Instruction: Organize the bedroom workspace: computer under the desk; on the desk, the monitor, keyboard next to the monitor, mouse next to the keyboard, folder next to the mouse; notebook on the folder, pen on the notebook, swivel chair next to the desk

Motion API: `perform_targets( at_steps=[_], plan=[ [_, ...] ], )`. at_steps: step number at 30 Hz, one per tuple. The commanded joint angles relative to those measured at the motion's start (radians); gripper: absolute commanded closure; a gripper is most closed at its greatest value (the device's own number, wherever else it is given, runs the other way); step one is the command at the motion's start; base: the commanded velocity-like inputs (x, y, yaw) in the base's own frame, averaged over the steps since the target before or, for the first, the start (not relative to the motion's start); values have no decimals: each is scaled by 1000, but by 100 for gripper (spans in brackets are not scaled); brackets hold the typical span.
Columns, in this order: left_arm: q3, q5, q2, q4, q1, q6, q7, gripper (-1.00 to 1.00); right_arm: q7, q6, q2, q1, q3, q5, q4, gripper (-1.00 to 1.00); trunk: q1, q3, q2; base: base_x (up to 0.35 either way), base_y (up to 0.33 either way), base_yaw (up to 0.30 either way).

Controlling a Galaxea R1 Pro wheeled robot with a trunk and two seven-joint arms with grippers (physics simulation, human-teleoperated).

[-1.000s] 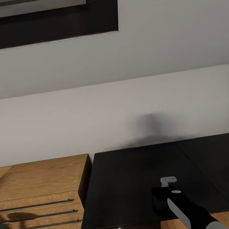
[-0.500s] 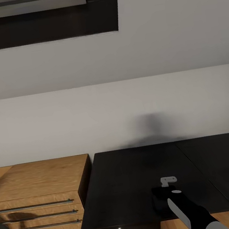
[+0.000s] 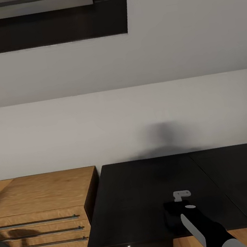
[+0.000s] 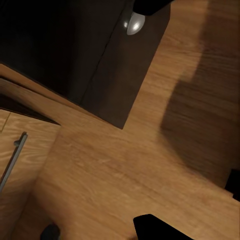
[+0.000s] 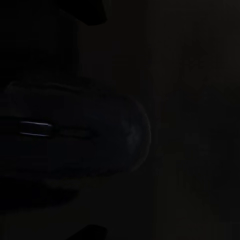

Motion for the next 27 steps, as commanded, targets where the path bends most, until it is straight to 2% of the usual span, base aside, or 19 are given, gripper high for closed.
perform_targets(
  at_steps=[1, 10, 19, 27],
  plan=[
    [-2, 9, 0, 1, -1, -8, -4, -100, -10, 4, -2, -1, 7, -10, -2, -100, 0, -1, -1, 0, 0, 0],
    [-2, 10, 0, 4, -1, -64, -4, -100, -10, 6, -2, -1, 7, -10, -2, -100, 0, -1, -1, 0, 0, 0],
    [-2, 9, 0, 4, 0, -68, -4, -100, -10, 6, -3, -1, 7, -10, -2, -100, 35, -29, -64, 0, 0, 0],
    [-2, 10, 1, 4, -1, -69, -4, -100, -10, 6, -3, -1, 7, -10, -2, -100, 35, -29, -64, 0, 0, 0]
  ],
)
